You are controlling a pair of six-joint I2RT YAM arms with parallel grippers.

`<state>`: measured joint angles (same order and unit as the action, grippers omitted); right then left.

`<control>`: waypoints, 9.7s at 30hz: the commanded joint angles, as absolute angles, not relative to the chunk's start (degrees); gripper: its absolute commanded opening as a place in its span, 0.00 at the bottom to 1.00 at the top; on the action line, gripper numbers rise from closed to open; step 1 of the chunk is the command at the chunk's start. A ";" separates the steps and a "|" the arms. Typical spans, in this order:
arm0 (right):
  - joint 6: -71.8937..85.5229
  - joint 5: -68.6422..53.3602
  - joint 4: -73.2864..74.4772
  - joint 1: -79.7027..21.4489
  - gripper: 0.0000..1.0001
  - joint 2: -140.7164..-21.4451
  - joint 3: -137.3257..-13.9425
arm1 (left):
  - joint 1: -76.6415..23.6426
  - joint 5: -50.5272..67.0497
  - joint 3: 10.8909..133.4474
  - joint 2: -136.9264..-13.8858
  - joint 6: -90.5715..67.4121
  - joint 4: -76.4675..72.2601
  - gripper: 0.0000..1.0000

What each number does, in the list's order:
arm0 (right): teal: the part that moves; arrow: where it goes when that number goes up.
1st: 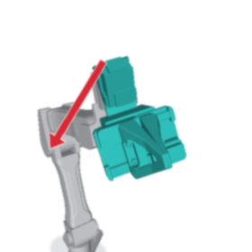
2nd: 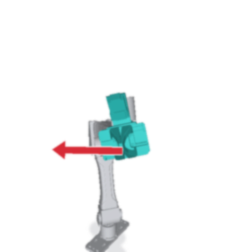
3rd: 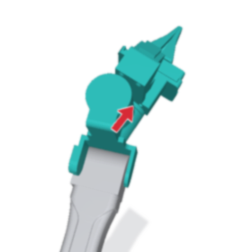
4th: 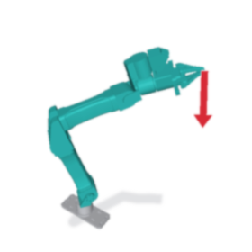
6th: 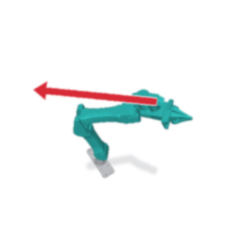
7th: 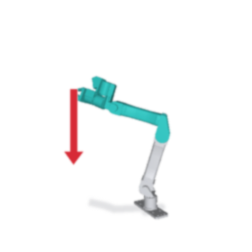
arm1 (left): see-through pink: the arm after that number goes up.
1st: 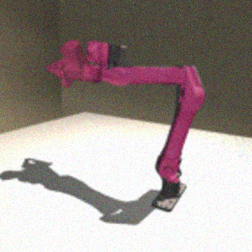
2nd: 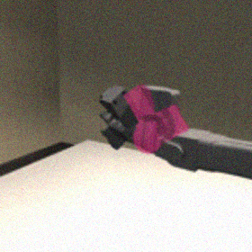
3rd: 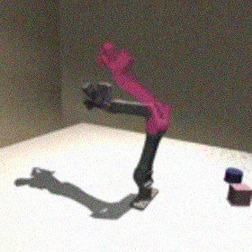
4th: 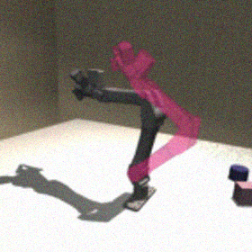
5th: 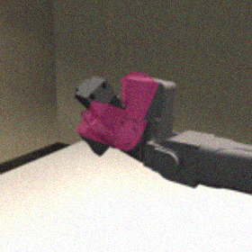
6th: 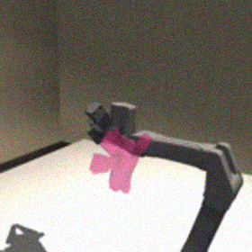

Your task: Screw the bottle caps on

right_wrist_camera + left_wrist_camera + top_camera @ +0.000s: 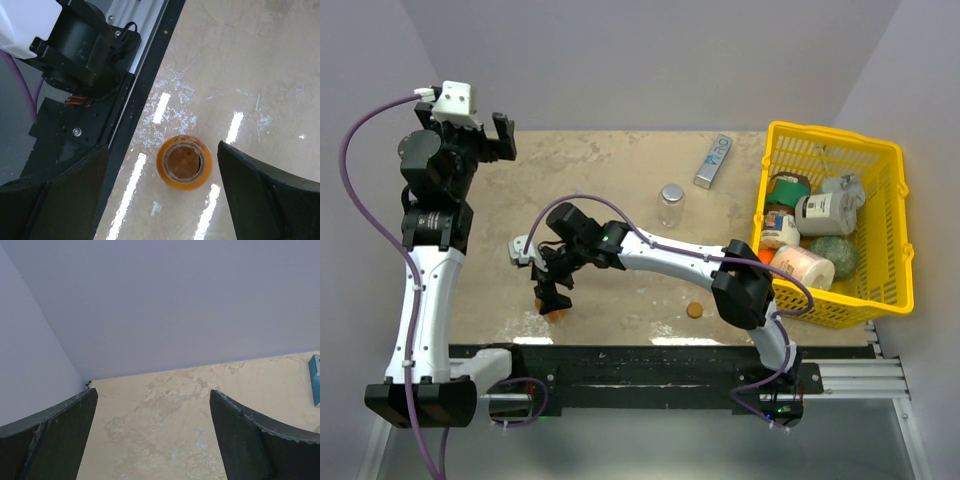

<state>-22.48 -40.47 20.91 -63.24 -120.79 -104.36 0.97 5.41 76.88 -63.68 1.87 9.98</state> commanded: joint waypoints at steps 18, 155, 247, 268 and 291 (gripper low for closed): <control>-28.56 -37.35 20.39 -63.54 0.84 -122.69 -103.71 | 3.34 10.28 73.92 -61.96 -2.55 8.79 1.00; -104.94 -21.53 51.95 -42.01 0.56 -90.00 -52.47 | -10.11 39.64 65.21 -74.44 25.84 24.78 0.00; -79.62 -41.57 40.87 -40.25 0.00 -91.06 -94.93 | -17.14 43.86 81.30 -80.42 59.41 49.57 0.00; -71.03 -44.38 32.52 -40.96 0.00 -93.78 -94.04 | -17.67 40.43 78.85 -78.84 63.02 44.04 0.00; -28.67 -39.82 16.61 -39.38 0.00 -100.89 -97.20 | -17.67 36.30 72.78 -72.95 56.95 29.71 0.00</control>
